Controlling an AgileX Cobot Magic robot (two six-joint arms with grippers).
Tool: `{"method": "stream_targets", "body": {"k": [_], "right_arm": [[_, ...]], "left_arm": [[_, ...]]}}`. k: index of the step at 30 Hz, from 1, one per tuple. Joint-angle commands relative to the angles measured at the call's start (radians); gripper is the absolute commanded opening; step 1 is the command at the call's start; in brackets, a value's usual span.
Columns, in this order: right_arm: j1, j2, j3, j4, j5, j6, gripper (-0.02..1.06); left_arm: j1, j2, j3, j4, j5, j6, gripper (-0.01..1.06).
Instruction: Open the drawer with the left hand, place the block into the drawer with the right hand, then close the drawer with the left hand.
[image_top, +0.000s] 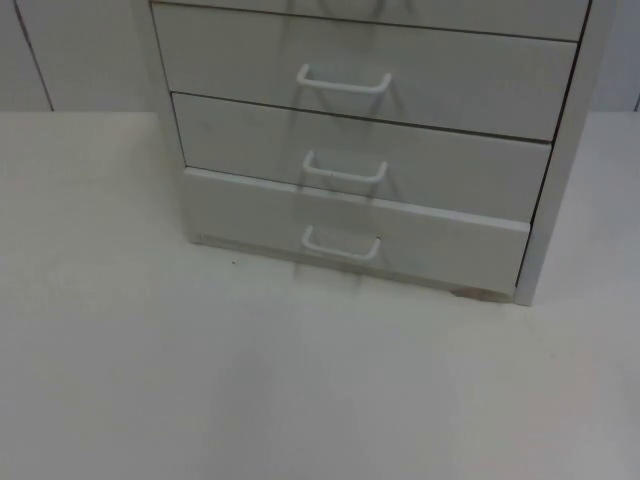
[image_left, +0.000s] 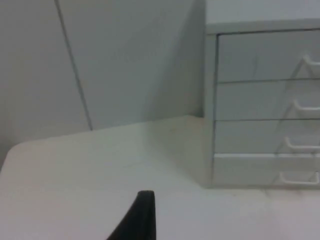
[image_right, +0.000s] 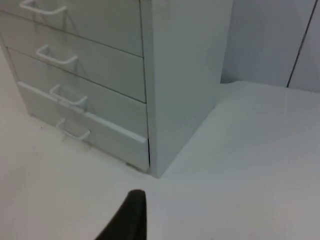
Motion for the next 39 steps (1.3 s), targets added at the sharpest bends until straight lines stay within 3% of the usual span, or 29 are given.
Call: {"method": "stream_targets", "body": {"k": [1, 12, 29, 39], "right_arm": [[0.005, -0.035, 0.006, 0.005, 0.035, -0.011, 1.05], [0.005, -0.157, 0.144, -0.050, 0.134, 0.061, 1.05], [0.005, -0.157, 0.188, -0.119, 0.076, 0.101, 1.05], [0.005, -0.157, 0.188, -0.119, 0.076, 0.101, 1.05]], "left_arm": [[-0.023, -0.033, 0.004, -0.002, 0.020, -0.022, 1.05], [-0.018, -0.131, 0.006, 0.139, 0.150, -0.146, 1.05], [-0.018, -0.131, 0.240, 0.147, 0.126, -0.155, 1.05], [-0.018, -0.131, 0.252, 0.193, 0.110, -0.189, 1.05]]}}
